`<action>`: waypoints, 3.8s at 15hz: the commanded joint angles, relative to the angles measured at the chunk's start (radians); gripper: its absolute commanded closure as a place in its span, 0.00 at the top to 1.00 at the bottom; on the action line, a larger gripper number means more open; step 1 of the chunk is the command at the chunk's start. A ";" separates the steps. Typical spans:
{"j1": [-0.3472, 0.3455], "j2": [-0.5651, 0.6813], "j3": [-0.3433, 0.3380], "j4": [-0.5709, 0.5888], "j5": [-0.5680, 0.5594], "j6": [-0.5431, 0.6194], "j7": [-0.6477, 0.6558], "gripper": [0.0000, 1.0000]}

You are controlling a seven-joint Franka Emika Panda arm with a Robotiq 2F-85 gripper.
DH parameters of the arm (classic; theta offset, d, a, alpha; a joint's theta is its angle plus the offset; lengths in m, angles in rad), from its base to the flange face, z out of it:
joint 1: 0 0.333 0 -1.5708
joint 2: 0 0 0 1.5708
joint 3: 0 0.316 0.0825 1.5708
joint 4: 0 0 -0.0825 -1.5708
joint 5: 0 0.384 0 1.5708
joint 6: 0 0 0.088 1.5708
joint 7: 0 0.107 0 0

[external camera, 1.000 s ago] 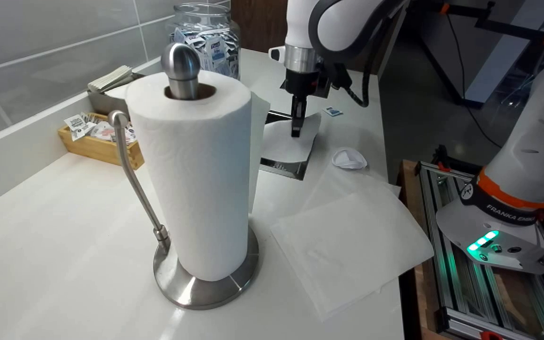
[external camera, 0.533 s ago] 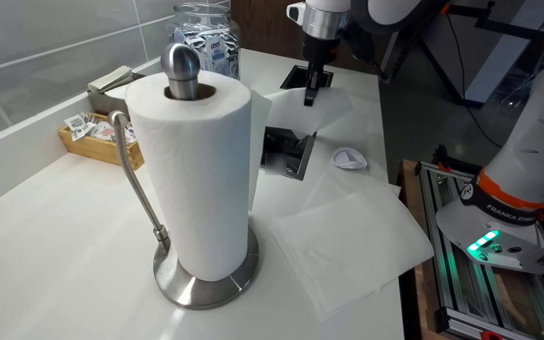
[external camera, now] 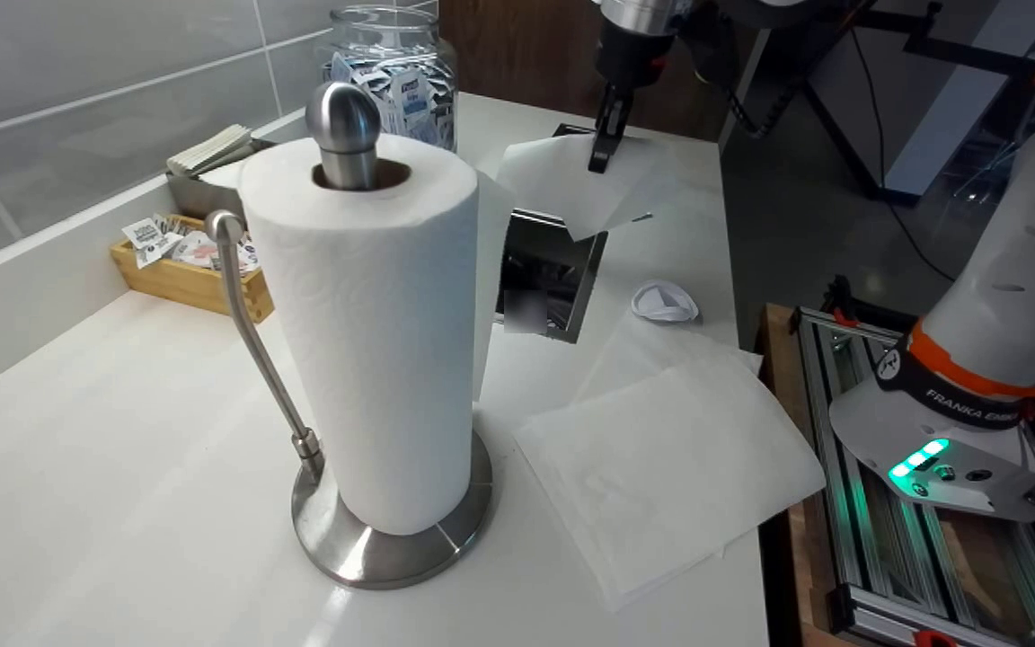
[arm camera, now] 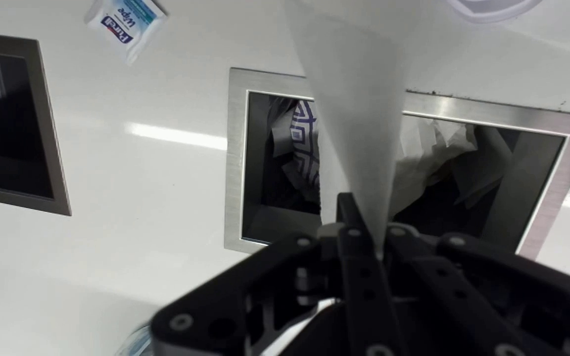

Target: Move the piece of paper towel near the bin to the right

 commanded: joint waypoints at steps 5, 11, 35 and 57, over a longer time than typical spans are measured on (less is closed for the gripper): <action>-0.102 -0.087 -0.018 -0.059 -0.167 0.049 0.064 0.00; -0.235 -0.037 -0.057 -0.048 -0.389 0.235 0.124 0.00; -0.207 0.479 -0.170 0.216 -0.033 0.565 -0.230 0.41; -0.365 0.424 0.068 0.212 0.594 0.506 -0.692 1.00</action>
